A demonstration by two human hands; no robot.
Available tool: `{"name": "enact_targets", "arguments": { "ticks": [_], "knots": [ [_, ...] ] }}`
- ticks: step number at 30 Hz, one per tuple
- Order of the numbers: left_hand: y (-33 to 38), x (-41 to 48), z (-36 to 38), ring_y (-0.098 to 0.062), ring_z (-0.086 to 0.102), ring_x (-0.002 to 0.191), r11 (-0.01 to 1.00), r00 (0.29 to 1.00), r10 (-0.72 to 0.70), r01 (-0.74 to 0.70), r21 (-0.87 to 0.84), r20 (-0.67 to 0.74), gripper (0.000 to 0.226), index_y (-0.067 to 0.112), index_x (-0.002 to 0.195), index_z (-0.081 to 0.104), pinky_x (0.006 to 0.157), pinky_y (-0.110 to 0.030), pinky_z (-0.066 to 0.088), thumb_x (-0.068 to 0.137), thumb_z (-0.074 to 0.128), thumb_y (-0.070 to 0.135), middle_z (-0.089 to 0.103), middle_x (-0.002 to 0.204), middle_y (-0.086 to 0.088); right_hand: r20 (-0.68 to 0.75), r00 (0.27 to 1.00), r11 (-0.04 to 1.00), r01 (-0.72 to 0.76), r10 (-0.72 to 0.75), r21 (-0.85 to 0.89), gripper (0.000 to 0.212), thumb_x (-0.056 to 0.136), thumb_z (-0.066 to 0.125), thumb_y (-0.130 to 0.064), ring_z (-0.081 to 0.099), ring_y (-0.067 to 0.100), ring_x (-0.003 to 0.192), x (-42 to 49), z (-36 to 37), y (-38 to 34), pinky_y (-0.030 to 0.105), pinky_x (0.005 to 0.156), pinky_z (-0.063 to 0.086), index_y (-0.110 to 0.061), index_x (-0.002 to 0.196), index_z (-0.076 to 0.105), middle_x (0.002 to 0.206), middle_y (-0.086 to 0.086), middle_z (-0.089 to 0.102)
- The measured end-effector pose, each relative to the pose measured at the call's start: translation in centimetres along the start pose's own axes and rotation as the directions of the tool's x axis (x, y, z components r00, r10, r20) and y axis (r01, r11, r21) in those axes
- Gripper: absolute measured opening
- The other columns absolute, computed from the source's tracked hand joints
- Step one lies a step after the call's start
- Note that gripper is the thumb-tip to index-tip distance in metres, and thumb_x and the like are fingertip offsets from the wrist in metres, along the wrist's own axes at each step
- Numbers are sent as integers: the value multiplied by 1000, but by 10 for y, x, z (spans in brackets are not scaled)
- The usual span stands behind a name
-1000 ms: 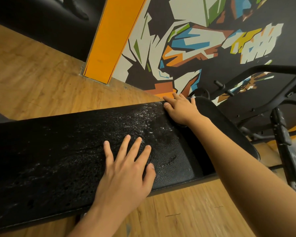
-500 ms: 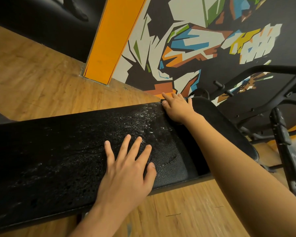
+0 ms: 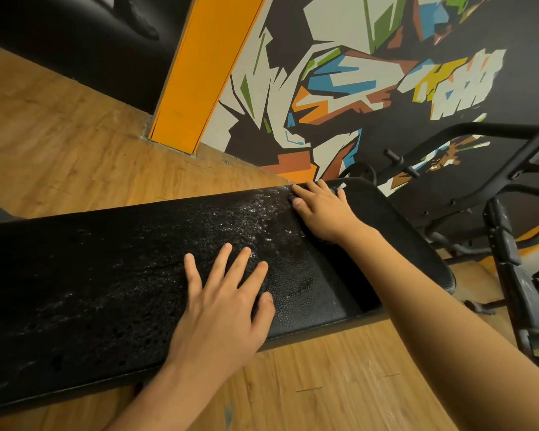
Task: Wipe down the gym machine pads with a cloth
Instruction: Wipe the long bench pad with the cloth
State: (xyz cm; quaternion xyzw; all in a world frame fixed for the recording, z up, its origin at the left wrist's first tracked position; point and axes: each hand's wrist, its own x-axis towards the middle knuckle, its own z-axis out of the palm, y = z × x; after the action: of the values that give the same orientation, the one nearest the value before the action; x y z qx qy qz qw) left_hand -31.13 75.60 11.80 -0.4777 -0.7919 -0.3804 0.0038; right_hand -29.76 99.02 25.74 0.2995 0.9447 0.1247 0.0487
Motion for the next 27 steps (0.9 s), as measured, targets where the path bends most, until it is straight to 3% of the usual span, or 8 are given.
{"name": "enact_targets", "arguments": {
  "ticks": [3, 8, 14, 17, 21, 27],
  "knots": [
    [0, 0, 0, -25, 23, 154, 1000, 1000, -6, 5, -9, -12, 57, 27, 147, 54, 120, -66, -1, 100, 28, 49, 42, 159, -2, 14, 1000, 1000, 8, -8, -4, 50, 111, 24, -41, 23, 29, 150, 6, -2, 0, 67, 121, 7, -24, 158, 34, 158, 6, 36],
    [1, 0, -2, -24, 21, 155, 1000, 1000, -11, 11, -9, 3, 58, 27, 147, 53, 120, -65, -2, 100, 28, 49, 41, 160, -2, 9, 1000, 1000, -5, 5, -4, 54, 111, 28, -41, 6, 29, 158, -51, 2, -6, 58, 124, 3, -24, 162, 26, 170, 7, 15],
    [0, 0, 0, -24, 24, 154, 1000, 1000, -11, 11, -18, 16, 58, 28, 146, 55, 120, -66, 1, 100, 27, 50, 44, 158, -1, 17, 998, 998, -62, 63, -19, 52, 112, 25, -42, 6, 30, 158, -35, 2, -8, 61, 124, 5, -25, 160, 29, 170, 7, 18],
    [1, 0, -2, -22, 21, 155, 1000, 999, -18, 18, -19, 26, 59, 30, 147, 53, 120, -63, -6, 100, 25, 52, 42, 159, 0, -3, 996, 996, -92, 92, -15, 51, 112, 25, -41, 6, 32, 157, -19, 0, -11, 61, 124, 3, -23, 159, 31, 169, 9, 19],
    [3, 0, -7, -18, 2, 157, 999, 1000, -15, 16, -31, 18, 68, 33, 155, 39, 117, -56, -22, 97, 11, 55, 25, 167, 4, -27, 997, 997, -76, 76, -6, 52, 112, 27, -40, 6, 31, 158, -52, 3, -15, 57, 124, 5, -21, 160, 28, 170, 9, 15],
    [3, -1, -7, -18, 4, 157, 999, 1000, -17, 18, -36, 22, 67, 32, 155, 40, 119, -59, -18, 98, 13, 54, 26, 167, 4, -1, 999, 998, -47, 47, 36, 54, 111, 25, -45, 4, 30, 158, -66, 2, -14, 57, 124, 3, -23, 161, 29, 171, 7, 16]
  ]
}}
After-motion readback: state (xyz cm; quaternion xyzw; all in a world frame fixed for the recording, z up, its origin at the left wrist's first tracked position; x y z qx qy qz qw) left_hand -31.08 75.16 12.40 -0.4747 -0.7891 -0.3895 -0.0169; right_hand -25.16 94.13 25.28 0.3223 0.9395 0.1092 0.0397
